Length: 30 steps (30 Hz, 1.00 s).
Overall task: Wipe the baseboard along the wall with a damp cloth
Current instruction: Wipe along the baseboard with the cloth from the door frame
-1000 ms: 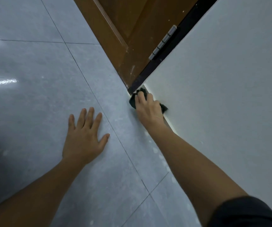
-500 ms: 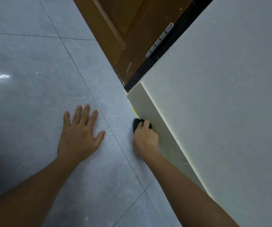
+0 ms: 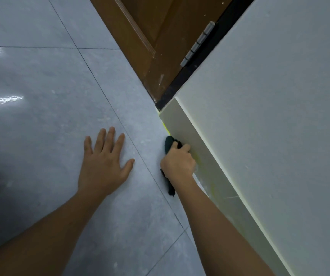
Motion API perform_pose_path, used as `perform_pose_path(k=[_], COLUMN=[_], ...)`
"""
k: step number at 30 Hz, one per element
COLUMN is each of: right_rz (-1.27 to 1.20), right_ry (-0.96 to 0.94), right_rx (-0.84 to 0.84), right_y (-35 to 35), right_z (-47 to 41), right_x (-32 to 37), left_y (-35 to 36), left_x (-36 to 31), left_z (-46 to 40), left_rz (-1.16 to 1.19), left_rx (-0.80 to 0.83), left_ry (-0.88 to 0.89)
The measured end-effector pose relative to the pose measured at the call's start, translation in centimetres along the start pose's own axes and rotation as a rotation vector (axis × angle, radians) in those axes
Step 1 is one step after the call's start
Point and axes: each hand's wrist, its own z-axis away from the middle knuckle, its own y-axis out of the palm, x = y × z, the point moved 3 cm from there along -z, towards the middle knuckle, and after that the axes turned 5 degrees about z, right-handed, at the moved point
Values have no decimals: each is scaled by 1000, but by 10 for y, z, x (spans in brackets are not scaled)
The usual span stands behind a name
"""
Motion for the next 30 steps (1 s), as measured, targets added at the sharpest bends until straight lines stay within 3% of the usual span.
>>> perform_pose_path(k=[8,21,30], right_rz=[79,63,23], right_ry=[-133,-62,-134], right_rx=[-119,90,22], right_y=[-26,9,-35], right_z=[-43,14,-51], right_x=[47,-21,48], left_y=[0,-2,0], left_x=[0,1,1], left_z=[0,0,0], left_rz=[-37,10,-47], left_rx=[10,0,19], left_ry=[-3,12,-1])
